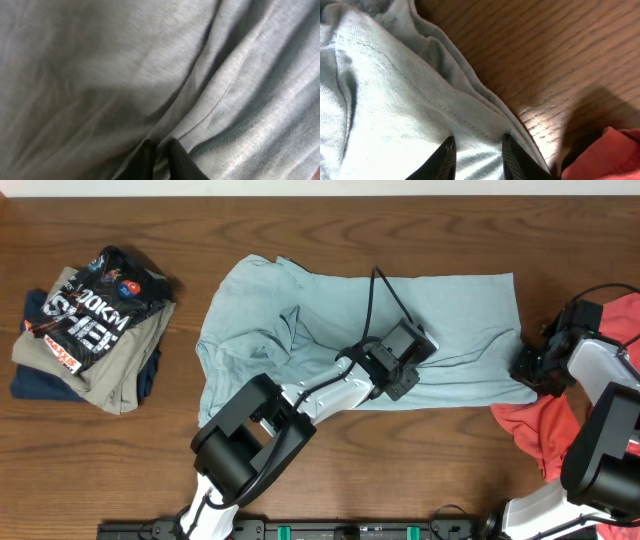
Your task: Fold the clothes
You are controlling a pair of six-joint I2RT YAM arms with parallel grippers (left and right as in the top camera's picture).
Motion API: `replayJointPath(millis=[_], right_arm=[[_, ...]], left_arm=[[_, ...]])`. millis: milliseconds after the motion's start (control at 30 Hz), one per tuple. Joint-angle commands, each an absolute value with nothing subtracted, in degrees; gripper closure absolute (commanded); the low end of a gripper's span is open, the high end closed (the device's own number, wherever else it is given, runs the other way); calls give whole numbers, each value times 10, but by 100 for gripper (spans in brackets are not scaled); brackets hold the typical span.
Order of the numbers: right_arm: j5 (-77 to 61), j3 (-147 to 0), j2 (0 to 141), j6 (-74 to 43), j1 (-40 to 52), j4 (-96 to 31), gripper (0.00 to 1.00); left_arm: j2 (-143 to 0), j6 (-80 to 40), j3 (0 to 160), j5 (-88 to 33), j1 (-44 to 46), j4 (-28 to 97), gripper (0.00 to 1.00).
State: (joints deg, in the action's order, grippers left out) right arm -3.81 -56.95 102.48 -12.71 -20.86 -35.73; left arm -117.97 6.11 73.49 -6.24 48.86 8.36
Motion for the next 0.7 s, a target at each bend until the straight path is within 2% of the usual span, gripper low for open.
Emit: replayJointPath(millis=[0, 233, 433, 667], right_arm=[[-33, -543, 1061, -121, -214, -371, 70], [-32, -543, 1061, -121, -214, -371, 70], [-33, -543, 1061, -121, -214, -370, 70], [-33, -543, 1061, -121, -214, -371, 70]], left_arm=[[-1188, 62, 732, -70, 488, 87, 93], [-1183, 102, 733, -67, 492, 91, 94], [-1150, 116, 751, -3, 481, 57, 94], [-1143, 76, 760, -4, 462, 58, 93]])
